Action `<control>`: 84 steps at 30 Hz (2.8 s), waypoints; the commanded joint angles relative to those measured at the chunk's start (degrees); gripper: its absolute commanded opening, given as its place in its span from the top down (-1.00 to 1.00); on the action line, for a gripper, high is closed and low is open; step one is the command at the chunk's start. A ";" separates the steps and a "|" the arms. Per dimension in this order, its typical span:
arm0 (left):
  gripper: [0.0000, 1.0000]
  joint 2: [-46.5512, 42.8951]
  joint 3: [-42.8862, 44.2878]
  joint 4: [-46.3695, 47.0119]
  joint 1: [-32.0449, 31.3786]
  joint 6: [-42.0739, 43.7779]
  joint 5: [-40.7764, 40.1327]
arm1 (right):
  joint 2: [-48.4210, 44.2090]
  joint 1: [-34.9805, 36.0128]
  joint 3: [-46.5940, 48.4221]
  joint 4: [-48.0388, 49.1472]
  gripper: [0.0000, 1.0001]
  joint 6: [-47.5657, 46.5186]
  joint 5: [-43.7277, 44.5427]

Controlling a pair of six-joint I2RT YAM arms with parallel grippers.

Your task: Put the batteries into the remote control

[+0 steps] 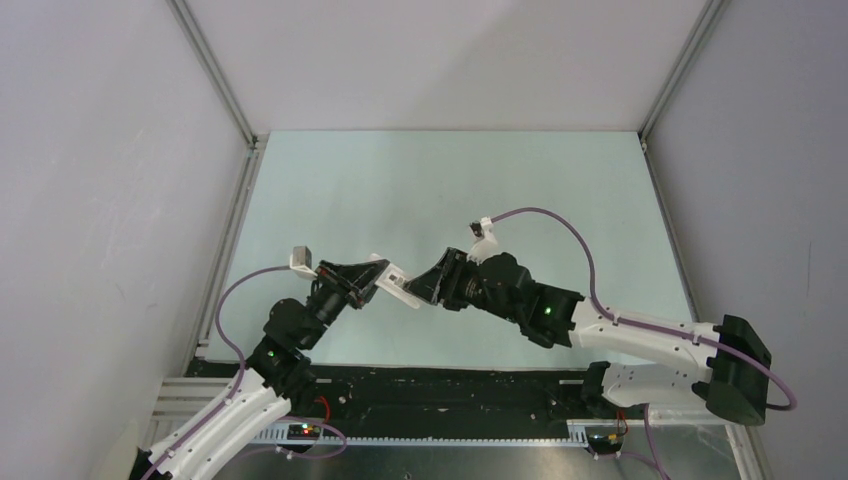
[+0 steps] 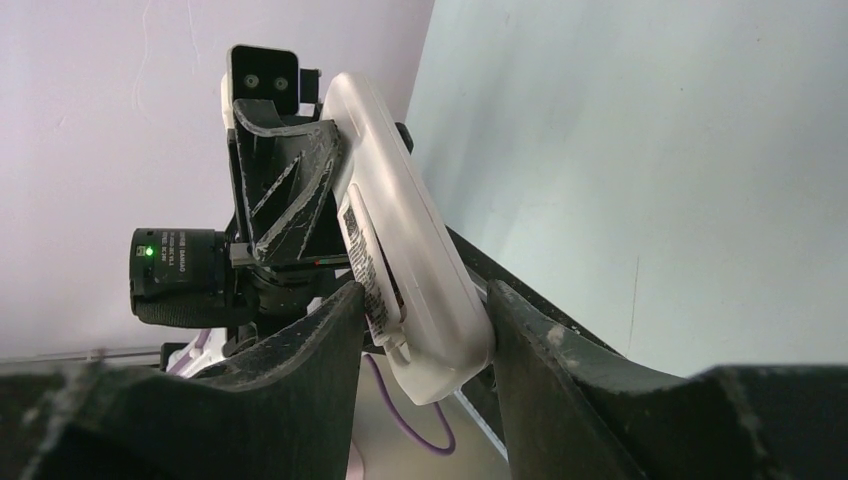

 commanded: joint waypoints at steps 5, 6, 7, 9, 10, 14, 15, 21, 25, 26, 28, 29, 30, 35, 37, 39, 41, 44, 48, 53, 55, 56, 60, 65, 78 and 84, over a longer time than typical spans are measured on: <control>0.79 -0.10 0.99 2.10 0.03 -0.64 -0.38 | 1.56 -0.02 0.10 3.28 0.06 -0.13 -1.15; 0.79 -0.11 0.97 2.08 0.03 -0.60 -0.31 | 1.67 -0.04 0.10 3.25 0.07 -0.10 -1.11; 0.79 -0.12 1.05 2.09 0.00 -0.63 -0.29 | 1.87 -0.05 0.10 3.27 0.10 -0.11 -1.09; 0.79 -0.07 1.10 2.14 -0.01 -0.61 -0.26 | 2.20 -0.03 0.10 3.31 0.15 -0.12 -1.12; 0.79 -0.05 1.16 2.14 -0.02 -0.58 -0.22 | 2.26 -0.02 0.05 3.31 0.19 -0.15 -1.08; 0.79 -0.05 1.30 2.12 -0.01 -0.63 -0.05 | 2.88 -0.08 0.09 3.09 0.35 -0.21 -1.03; 0.79 0.03 1.37 2.21 -0.02 -0.46 -0.02 | 2.90 -0.06 0.05 3.04 0.38 -0.22 -1.10; 0.79 0.17 1.29 2.19 -0.01 -0.44 0.35 | 2.86 -0.30 0.10 4.42 0.02 -0.81 -2.43; 0.79 0.34 1.45 2.24 0.00 -0.42 0.27 | 2.73 -0.23 0.10 6.34 -0.19 -1.26 -3.38; 0.79 0.44 1.52 2.22 -0.01 -0.41 0.27 | 2.86 -0.14 0.10 7.23 -0.25 -1.37 -3.59; 0.79 0.49 1.72 2.23 0.03 -0.47 0.20 | 3.05 -0.04 0.10 8.33 -0.28 -1.33 -3.86; 0.79 0.45 1.69 2.19 0.05 -0.51 0.14 | 3.26 0.06 0.10 8.68 -0.29 -1.32 -3.75; 0.79 0.38 1.60 2.21 0.01 -0.54 0.12 | 3.31 0.22 0.10 9.29 -0.28 -1.27 -3.60; 0.79 -0.53 1.28 2.34 -0.02 -1.09 -0.44 | 4.05 0.92 0.07 12.03 -0.17 -0.57 -1.88; 0.80 -0.94 1.12 2.41 -0.03 -1.30 -0.82 | 4.30 1.21 0.09 13.00 -0.13 -0.08 -1.29; 0.79 -1.45 0.96 2.44 0.01 -1.28 -1.07 | 4.73 1.49 0.10 13.85 -0.07 0.27 -0.85; 0.80 -1.72 0.70 2.54 0.00 -1.47 -1.13 | 5.12 1.67 0.11 14.70 -0.02 0.41 -0.67; 0.80 -2.16 0.27 2.74 -0.02 -2.03 -1.29 | 5.18 2.00 0.10 15.04 -0.03 0.34 0.13; 0.80 -2.86 -0.24 3.03 -0.02 -2.33 -1.72 | 4.65 2.35 0.05 14.63 -0.18 0.22 1.67; 0.81 -3.06 -0.49 3.24 -0.02 -2.61 -1.60 | 4.08 2.49 -0.88 15.77 -0.30 0.18 2.52; 0.81 -3.17 -0.64 3.29 0.04 -2.72 -1.61 | 4.07 2.48 -1.06 15.67 -0.28 0.34 2.67; 0.81 -3.25 -0.74 3.34 0.01 -2.79 -1.70 | 4.03 2.51 -1.20 15.63 -0.23 0.48 2.83; 0.80 -3.42 -0.81 3.53 0.00 -2.87 -1.70 | 3.55 2.60 -1.86 16.20 -0.08 0.77 3.25; 0.81 -3.45 -0.88 3.61 0.02 -2.94 -1.75 | 3.48 2.57 -2.05 16.14 0.02 0.78 3.37; 0.80 -3.55 -0.70 3.71 0.02 -3.00 -1.84 | 2.40 2.61 -2.64 15.07 -0.20 1.27 4.49; 0.81 -3.68 -0.71 3.70 -0.05 -3.00 -1.68 | 2.38 2.61 -3.19 15.52 0.02 1.32 4.76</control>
